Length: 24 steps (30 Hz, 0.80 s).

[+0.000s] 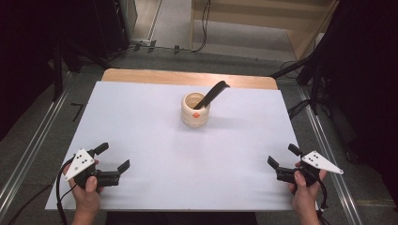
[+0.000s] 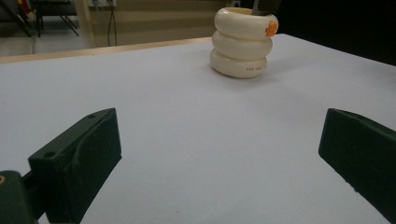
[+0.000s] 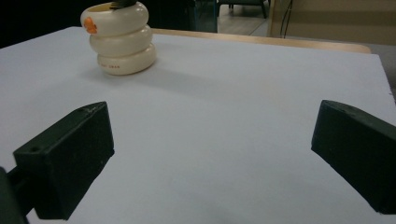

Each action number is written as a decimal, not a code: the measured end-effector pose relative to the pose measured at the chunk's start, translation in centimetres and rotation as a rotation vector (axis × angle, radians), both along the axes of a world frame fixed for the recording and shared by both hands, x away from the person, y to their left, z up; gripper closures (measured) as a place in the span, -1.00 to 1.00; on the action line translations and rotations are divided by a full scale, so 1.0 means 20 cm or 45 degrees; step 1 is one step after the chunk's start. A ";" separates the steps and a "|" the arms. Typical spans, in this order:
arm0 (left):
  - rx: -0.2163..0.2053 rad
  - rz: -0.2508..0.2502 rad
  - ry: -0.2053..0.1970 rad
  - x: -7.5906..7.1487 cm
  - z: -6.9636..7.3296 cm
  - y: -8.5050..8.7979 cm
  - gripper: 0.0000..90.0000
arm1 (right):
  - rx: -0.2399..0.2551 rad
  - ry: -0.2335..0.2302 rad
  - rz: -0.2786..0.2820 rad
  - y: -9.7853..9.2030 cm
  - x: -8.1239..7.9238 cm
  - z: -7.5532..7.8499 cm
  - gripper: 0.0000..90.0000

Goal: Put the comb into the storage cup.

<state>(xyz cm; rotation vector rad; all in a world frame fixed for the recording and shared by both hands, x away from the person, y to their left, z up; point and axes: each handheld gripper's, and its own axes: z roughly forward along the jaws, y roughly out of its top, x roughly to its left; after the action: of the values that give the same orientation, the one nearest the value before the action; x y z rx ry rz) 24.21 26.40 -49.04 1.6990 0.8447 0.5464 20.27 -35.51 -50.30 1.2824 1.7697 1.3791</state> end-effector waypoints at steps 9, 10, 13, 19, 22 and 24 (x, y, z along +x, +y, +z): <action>0.004 -0.001 -0.001 0.00 0.00 0.00 -1.00 | -0.002 0.012 -0.050 -0.09 -0.07 -0.04 -1.00; 0.004 0.000 -0.001 0.00 0.00 0.00 -1.00 | 0.000 0.010 -0.054 -0.10 -0.07 -0.04 -1.00; 0.004 0.002 0.000 0.00 0.00 0.00 -1.00 | -0.022 -0.001 -0.063 -0.11 -0.08 -0.04 -1.00; -0.001 0.001 -0.002 0.00 0.00 0.00 -1.00 | -0.033 -0.004 -0.058 -0.12 -0.08 -0.06 -1.00; -0.003 0.004 0.000 0.00 0.00 0.00 -1.00 | -0.021 -0.009 -0.047 -0.12 -0.08 -0.07 -1.00; -0.006 0.004 0.000 0.00 0.00 0.00 -1.00 | -0.013 -0.001 -0.031 -0.12 -0.08 -0.08 -1.00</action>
<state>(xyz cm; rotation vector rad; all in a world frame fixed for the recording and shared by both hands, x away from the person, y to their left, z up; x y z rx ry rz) 24.20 26.45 -49.06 1.6933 0.8481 0.5466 18.66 -37.82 -51.84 1.2935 1.7528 1.3556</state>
